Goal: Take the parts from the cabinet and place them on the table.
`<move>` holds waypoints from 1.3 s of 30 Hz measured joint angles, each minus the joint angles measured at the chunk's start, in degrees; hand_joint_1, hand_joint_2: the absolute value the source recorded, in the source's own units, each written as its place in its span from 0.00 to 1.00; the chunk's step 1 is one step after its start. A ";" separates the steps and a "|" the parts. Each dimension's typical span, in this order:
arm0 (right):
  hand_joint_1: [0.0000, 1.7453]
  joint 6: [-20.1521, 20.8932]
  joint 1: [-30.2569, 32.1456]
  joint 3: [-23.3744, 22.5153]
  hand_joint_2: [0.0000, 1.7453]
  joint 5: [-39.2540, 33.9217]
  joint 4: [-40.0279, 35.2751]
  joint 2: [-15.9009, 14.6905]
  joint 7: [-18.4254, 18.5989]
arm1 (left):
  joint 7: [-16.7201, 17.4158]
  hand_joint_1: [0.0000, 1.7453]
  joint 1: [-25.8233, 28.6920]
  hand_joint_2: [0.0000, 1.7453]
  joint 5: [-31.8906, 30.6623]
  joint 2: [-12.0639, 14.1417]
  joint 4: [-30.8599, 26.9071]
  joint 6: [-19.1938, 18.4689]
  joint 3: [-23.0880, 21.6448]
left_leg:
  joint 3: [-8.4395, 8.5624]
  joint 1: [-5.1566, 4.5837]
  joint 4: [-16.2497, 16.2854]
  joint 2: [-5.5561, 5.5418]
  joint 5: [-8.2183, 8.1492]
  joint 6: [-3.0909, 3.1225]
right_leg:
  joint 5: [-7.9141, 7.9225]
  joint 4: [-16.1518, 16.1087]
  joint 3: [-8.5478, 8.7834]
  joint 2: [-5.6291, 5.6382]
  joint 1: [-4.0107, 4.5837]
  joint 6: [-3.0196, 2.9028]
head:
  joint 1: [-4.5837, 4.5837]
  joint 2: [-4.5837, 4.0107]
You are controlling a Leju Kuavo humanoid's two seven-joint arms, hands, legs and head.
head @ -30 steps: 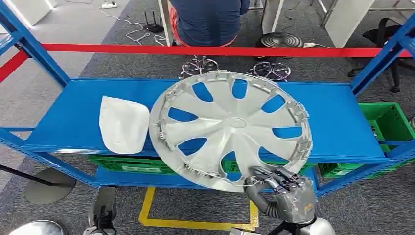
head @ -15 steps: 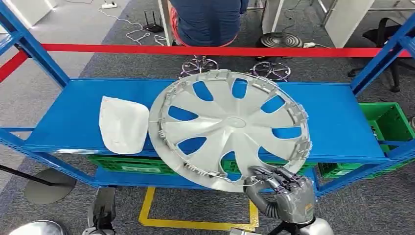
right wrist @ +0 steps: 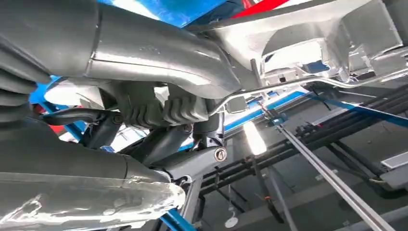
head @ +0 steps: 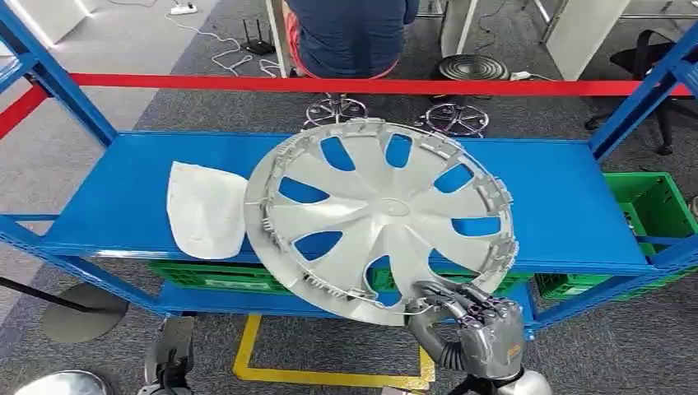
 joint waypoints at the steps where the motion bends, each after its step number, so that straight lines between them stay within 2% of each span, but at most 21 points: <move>1: 1.00 -0.02 0.01 0.00 1.00 0.00 0.00 0.00 0.00 | 0.00 0.00 0.01 0.00 0.02 0.00 0.02 0.00 0.02 | 0.00 0.00 0.00 0.00 0.00 0.00 | 0.00 0.00 0.00 0.00 0.00 0.00 | 0.00 0.00; 17: 1.00 0.00 0.08 0.02 1.00 0.37 0.00 0.11 0.00 | -0.02 0.00 -0.01 0.00 0.70 0.02 0.04 0.70 0.72 | 0.00 0.00 0.00 0.00 0.00 0.00 | 0.00 0.00 0.00 0.00 0.00 0.00 | 0.00 0.00; 39: 1.00 0.00 0.14 1.01 1.00 -2.65 0.66 0.11 0.00 | 0.02 0.00 -0.03 0.00 0.83 0.02 0.07 1.03 1.64 | 0.00 0.00 0.00 0.00 0.00 0.00 | 0.00 0.00 0.00 0.00 0.00 0.00 | 0.00 0.00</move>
